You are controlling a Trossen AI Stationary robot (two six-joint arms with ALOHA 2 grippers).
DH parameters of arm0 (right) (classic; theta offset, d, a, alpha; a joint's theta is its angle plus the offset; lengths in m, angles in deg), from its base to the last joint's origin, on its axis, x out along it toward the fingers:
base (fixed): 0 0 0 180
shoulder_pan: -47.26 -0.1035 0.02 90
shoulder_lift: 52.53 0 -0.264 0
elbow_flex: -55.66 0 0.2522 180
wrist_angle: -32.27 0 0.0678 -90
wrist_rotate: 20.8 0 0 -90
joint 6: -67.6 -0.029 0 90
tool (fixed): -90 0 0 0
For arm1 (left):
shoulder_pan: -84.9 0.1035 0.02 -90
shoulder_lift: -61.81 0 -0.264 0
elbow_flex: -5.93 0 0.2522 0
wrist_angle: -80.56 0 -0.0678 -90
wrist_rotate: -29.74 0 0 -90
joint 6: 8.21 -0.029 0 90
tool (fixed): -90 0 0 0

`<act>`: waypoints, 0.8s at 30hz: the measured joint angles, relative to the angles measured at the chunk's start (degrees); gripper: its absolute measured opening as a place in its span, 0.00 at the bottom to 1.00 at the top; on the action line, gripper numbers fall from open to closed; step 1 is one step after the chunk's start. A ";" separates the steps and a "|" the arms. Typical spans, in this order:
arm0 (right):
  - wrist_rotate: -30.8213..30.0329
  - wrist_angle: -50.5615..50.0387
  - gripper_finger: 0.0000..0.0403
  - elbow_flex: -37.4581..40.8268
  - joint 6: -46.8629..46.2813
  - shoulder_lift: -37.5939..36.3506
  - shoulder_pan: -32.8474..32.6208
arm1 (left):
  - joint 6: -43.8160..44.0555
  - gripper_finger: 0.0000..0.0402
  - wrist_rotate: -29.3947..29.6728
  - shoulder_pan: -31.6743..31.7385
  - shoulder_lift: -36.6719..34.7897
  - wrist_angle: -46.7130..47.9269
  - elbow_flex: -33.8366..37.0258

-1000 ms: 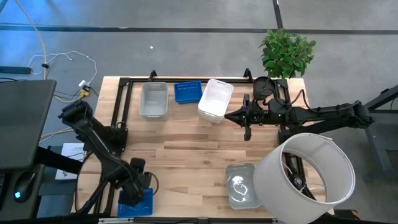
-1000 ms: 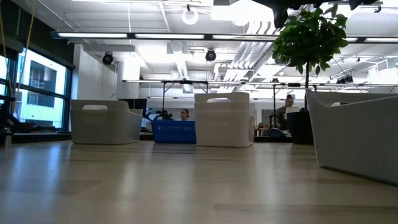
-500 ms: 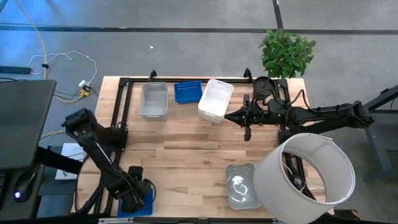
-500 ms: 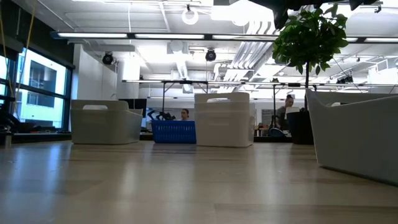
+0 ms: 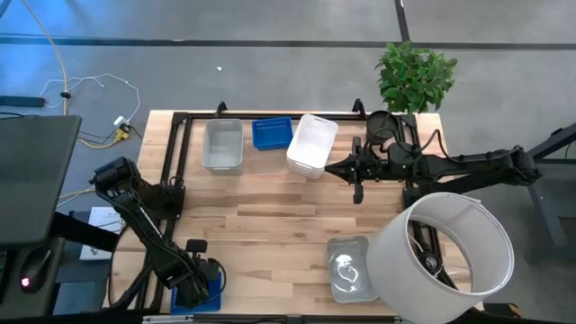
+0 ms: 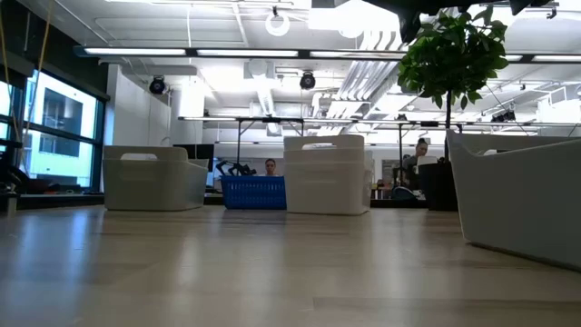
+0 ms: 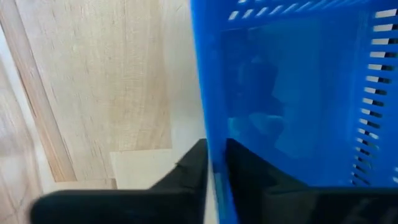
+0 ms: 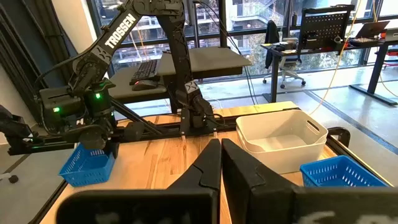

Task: Stack baskets by color
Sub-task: Stack the bottom blue bin on the top blue bin

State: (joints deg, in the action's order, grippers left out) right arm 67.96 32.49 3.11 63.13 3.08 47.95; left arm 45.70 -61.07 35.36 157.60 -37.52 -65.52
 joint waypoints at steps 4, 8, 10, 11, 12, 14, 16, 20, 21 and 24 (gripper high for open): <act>0.00 0.00 0.00 0.00 0.00 0.00 0.02 | 0.09 0.02 0.46 0.00 -0.02 -0.15 0.00; 0.00 -0.02 0.00 0.00 0.00 0.00 0.01 | -0.13 0.01 0.48 0.91 -0.54 -0.05 0.00; 0.00 -0.01 0.00 0.00 0.00 0.00 0.01 | -1.89 0.00 -0.26 1.87 -2.39 -0.01 0.00; 0.00 0.00 0.00 0.00 0.00 0.00 0.01 | -2.77 0.00 -0.45 2.53 -3.53 0.04 0.00; 0.00 -0.02 0.00 0.00 0.00 0.00 0.02 | -3.67 0.01 -0.26 3.35 -4.91 0.10 0.00; 0.00 -0.02 0.00 0.00 0.00 0.00 0.02 | -5.47 0.00 0.73 5.44 -8.49 0.17 0.00; 0.00 -0.02 0.00 0.00 0.00 0.00 0.02 | -7.03 0.00 3.57 8.02 -12.77 0.51 0.00; 0.00 -0.02 0.00 0.00 0.00 -0.02 0.02 | -10.44 0.00 12.30 14.62 -21.92 0.48 0.00; 0.00 -0.02 0.00 0.00 0.00 0.00 0.02 | -11.59 0.00 14.59 16.35 -24.18 0.23 0.00; 0.00 -0.02 0.00 0.00 0.00 0.00 0.01 | -16.44 0.00 20.79 21.92 -30.83 -2.60 0.00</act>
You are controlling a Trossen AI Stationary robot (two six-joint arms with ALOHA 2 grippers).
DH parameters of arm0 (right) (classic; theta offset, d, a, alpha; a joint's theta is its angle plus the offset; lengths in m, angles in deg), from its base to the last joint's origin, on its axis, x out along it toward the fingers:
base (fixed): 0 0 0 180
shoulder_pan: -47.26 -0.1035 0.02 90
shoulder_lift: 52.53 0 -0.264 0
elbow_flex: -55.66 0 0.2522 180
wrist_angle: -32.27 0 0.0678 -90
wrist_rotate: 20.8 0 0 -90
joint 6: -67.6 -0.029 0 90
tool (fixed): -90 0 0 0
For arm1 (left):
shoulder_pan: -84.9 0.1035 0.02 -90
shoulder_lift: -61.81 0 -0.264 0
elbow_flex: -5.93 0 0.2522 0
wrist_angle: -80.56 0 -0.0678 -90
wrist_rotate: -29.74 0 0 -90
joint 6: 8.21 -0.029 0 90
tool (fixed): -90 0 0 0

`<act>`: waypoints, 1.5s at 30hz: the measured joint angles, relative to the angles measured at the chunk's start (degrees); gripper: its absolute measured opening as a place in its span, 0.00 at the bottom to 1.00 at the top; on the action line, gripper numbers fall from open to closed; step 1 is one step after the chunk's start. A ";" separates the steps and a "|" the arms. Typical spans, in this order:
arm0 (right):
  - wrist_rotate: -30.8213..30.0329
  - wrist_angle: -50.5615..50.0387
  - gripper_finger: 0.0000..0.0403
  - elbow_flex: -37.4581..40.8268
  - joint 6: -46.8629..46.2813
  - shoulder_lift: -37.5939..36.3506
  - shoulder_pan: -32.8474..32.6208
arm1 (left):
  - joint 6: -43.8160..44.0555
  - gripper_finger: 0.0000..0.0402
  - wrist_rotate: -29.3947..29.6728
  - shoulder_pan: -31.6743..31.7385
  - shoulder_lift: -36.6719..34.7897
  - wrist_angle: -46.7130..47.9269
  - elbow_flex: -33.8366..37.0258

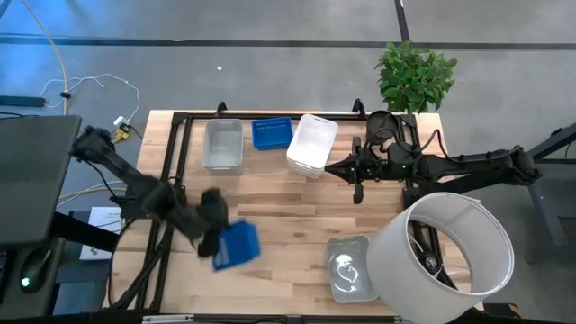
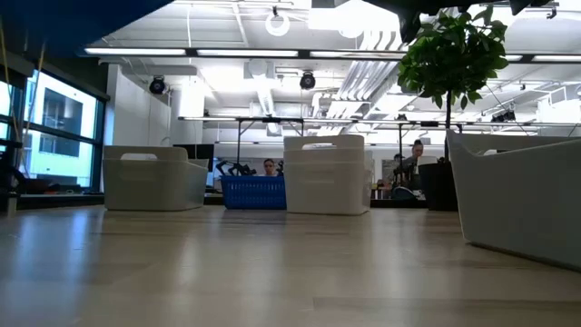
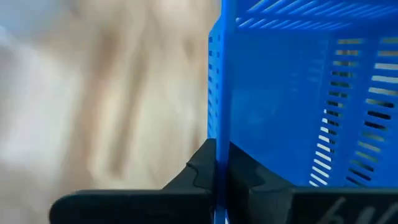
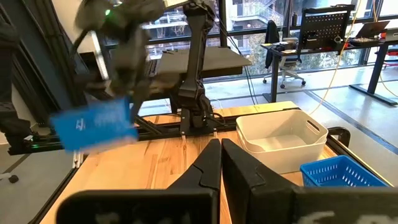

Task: Stack baskets by color
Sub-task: Stack the bottom blue bin on the top blue bin

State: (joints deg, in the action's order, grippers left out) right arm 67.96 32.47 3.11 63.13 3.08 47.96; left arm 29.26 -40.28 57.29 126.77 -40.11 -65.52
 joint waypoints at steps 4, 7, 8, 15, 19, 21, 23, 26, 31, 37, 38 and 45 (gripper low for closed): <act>0.00 0.02 0.00 0.00 0.00 0.00 -0.01 | -8.52 0.00 6.61 6.92 -7.54 -7.44 0.00; 0.01 0.10 0.00 0.00 -0.02 0.00 0.01 | -15.66 0.00 9.59 11.37 -11.17 -14.75 -0.02; 0.16 0.33 0.00 0.00 -0.25 0.00 0.01 | -17.82 0.00 10.12 12.69 -12.08 -16.93 -0.02; 1.73 1.11 0.00 0.00 -1.10 0.00 -0.01 | -28.19 0.00 4.29 20.10 -13.53 -27.45 0.95; 1.91 1.39 0.00 0.00 -1.70 0.00 0.00 | -30.07 0.00 -5.41 24.27 -13.41 -41.08 7.87; 3.13 1.41 0.00 0.00 -1.71 -0.01 0.01 | -29.35 0.00 -9.28 26.26 -13.43 -48.56 12.07; 4.43 1.40 0.00 0.00 -2.29 -0.02 0.01 | -27.21 0.00 -11.60 27.77 -13.45 -54.34 16.04; 5.99 1.40 0.00 0.00 -3.03 -0.02 0.01 | -25.33 0.00 -13.33 28.92 -13.43 -59.25 20.84; 6.01 1.39 0.00 0.00 -3.01 0.00 -0.01 | -22.75 0.00 -12.35 29.52 -13.43 -66.07 26.09; 6.01 1.41 0.00 0.00 -2.60 -0.01 -0.01 | -22.64 0.00 -11.86 29.92 -13.43 -68.34 26.86; 6.01 1.40 0.00 0.00 -2.59 0.00 -0.02 | -22.64 0.00 -11.86 29.92 -13.43 -68.34 26.86; 6.01 1.42 0.00 0.00 -2.59 -0.01 -0.01 | -22.64 0.00 -11.94 29.90 -13.43 -68.14 26.86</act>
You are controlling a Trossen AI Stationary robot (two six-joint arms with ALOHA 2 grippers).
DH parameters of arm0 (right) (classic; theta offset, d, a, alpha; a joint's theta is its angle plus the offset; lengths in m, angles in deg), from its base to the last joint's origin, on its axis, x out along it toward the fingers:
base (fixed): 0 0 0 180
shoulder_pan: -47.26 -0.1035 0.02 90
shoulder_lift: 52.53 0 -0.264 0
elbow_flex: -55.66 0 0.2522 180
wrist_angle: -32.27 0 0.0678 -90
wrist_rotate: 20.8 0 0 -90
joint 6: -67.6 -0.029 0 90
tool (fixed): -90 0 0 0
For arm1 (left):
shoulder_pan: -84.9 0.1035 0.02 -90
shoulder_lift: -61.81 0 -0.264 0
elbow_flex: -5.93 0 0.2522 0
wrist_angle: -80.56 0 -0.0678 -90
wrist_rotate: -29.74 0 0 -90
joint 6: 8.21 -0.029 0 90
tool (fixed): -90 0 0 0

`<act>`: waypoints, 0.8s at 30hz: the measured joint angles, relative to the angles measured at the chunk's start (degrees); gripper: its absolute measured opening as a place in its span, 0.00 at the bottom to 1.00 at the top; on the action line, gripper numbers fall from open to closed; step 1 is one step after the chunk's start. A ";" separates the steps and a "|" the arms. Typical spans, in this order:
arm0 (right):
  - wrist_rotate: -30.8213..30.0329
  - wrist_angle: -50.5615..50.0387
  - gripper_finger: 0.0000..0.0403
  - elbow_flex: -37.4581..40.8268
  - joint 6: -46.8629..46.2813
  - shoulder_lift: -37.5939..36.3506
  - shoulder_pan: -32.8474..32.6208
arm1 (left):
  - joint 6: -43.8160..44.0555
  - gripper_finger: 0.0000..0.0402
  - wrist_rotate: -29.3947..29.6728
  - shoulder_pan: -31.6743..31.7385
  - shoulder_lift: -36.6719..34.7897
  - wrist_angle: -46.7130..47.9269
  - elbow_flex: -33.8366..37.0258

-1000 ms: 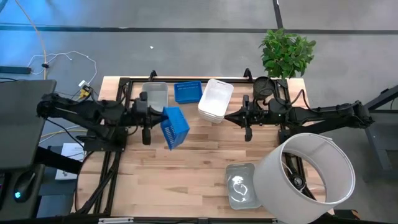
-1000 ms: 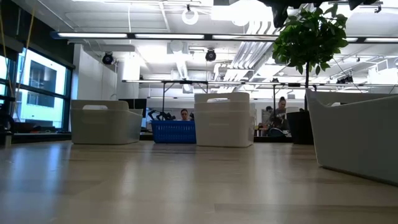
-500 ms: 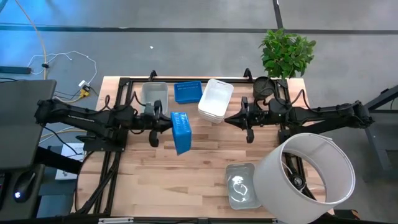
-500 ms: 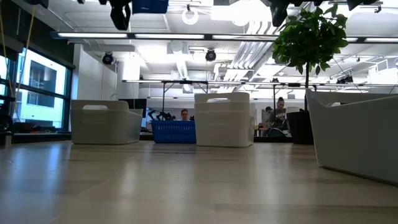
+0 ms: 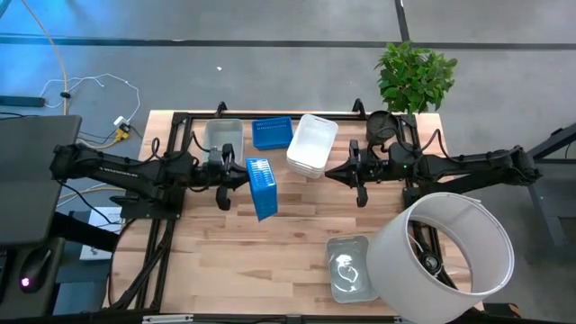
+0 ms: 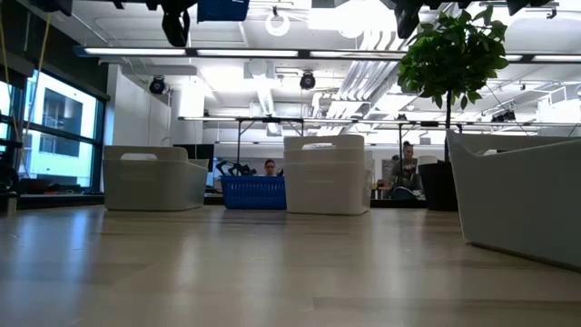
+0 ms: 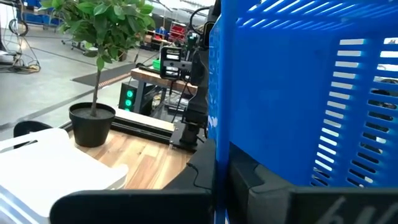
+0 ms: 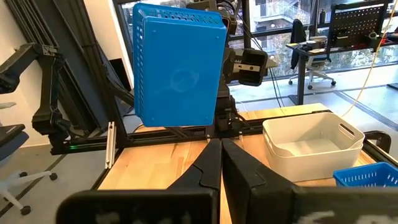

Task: Stack baskets by color
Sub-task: Stack the bottom blue bin on the top blue bin

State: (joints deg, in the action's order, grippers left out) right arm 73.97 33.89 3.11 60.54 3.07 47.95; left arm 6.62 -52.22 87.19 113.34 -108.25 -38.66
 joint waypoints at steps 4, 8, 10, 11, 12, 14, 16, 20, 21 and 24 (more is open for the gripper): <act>0.00 0.00 0.00 0.00 0.01 0.00 -0.01 | 0.00 0.00 0.01 0.00 0.00 0.02 0.00; 0.00 0.00 0.00 0.00 0.01 0.02 0.01 | 0.00 0.00 0.01 0.00 0.00 0.02 0.00; 0.00 0.00 0.00 0.00 0.01 0.00 -0.01 | 0.00 0.00 0.01 0.00 0.00 0.02 0.00; 0.00 0.00 0.00 0.00 0.01 0.00 0.00 | 0.01 0.00 0.02 0.00 0.00 0.01 0.00; 0.00 0.00 0.00 0.00 0.01 0.00 -0.01 | 0.07 0.00 0.07 0.00 0.00 -0.05 0.00; -0.02 0.00 0.00 0.00 0.01 0.02 -0.01 | 0.84 0.00 0.45 0.24 0.04 0.48 -0.64; -0.02 0.00 0.00 0.00 0.01 0.02 0.00 | 1.37 0.00 -0.04 1.40 0.33 2.29 -2.95; -0.04 0.13 0.00 0.00 0.01 0.02 -0.01 | -0.90 0.00 -0.54 5.83 2.57 14.99 -11.09; -0.04 0.15 0.00 0.00 0.01 0.01 0.00 | -2.17 0.00 -0.83 7.23 3.57 18.34 -13.57; -0.04 0.15 0.00 0.00 -0.04 0.01 -0.01 | -5.88 0.00 -2.98 12.14 7.26 28.09 -20.98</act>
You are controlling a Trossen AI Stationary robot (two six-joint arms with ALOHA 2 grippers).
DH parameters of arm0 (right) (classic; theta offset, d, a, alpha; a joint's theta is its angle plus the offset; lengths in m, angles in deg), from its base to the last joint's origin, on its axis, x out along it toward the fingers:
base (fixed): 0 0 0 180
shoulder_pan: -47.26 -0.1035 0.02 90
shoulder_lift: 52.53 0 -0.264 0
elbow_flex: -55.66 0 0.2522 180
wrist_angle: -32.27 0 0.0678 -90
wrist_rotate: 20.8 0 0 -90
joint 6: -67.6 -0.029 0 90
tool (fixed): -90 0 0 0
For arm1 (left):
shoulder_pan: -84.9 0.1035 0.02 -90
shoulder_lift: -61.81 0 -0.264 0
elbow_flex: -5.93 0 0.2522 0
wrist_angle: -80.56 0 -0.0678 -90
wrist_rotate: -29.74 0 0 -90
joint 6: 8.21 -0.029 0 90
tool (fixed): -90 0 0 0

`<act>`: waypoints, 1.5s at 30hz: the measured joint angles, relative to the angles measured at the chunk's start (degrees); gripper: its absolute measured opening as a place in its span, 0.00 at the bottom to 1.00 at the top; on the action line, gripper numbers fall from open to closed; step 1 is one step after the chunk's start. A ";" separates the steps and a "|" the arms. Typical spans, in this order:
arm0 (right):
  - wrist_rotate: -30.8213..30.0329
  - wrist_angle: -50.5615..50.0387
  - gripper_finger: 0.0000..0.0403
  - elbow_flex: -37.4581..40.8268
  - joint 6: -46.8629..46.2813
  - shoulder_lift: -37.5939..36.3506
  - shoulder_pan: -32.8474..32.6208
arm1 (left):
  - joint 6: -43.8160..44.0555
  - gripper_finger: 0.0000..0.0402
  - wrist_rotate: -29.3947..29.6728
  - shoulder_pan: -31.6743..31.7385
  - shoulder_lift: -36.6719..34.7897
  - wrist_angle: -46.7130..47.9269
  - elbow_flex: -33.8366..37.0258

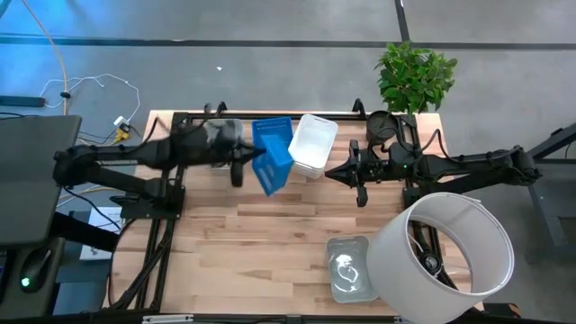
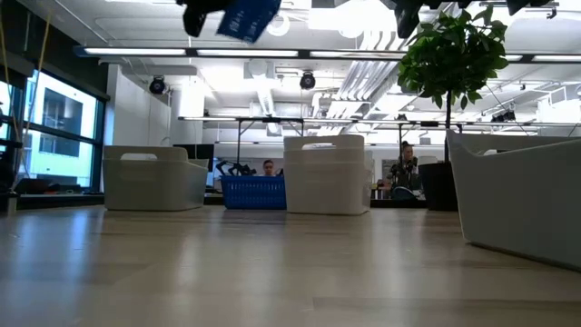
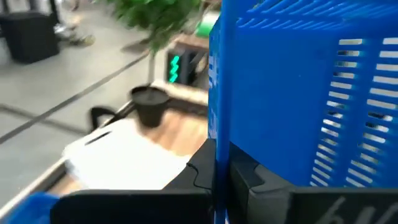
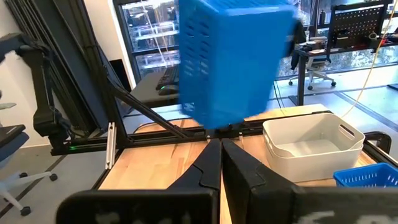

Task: Stack baskets by color
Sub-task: Stack the bottom blue bin on the top blue bin

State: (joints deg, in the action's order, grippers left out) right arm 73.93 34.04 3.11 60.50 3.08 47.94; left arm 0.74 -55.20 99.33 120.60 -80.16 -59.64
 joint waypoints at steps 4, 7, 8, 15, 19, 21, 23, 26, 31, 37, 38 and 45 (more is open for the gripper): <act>-0.02 0.00 0.00 0.00 -0.40 0.00 0.02 | -6.27 0.00 -2.35 6.49 6.01 10.16 -9.67; -0.02 -0.01 0.00 0.00 -0.49 -0.01 0.00 | -11.24 0.00 -3.13 10.98 10.67 16.29 -16.00; -0.02 -0.01 0.00 0.00 -0.43 -0.01 0.00 | -13.08 0.00 -3.12 12.36 12.25 17.69 -17.96; -0.02 -0.34 0.00 0.00 -0.56 -0.01 0.00 | -26.21 0.00 -2.93 20.66 23.24 28.97 -30.56; -0.17 -1.69 0.00 0.00 -0.88 0.00 0.00 | -32.17 0.00 -2.80 24.39 29.07 33.18 -34.89; -0.19 -2.74 0.00 0.00 -2.36 -0.02 0.00 | -34.12 0.00 -2.36 25.82 31.79 34.23 -36.06; -0.20 -4.46 0.00 0.00 -3.74 -0.02 0.00 | -35.65 0.00 -1.37 27.10 34.34 35.06 -36.68; -0.20 -6.12 0.00 0.00 -5.96 -0.02 -0.17 | -37.15 0.00 -0.55 28.51 37.66 35.33 -36.79; -2.23 -6.32 0.00 0.00 -6.40 -0.02 -1.93 | -39.78 0.00 0.18 30.15 42.35 35.10 -36.81; -6.35 -6.27 0.00 0.00 -6.40 -0.02 -4.36 | -41.04 0.00 1.63 30.96 46.06 34.97 -36.81; -6.81 -6.27 0.00 0.00 -6.40 -0.02 -4.66 | -41.54 0.00 1.73 30.96 46.60 35.02 -36.81; -8.39 -6.27 0.00 0.00 -7.95 -0.02 -5.38 | -44.73 0.00 1.88 30.02 48.96 35.58 -36.81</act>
State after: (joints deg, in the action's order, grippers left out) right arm 65.54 27.77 3.11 52.55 3.06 42.57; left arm -43.99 -53.32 129.35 169.56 -44.58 -96.45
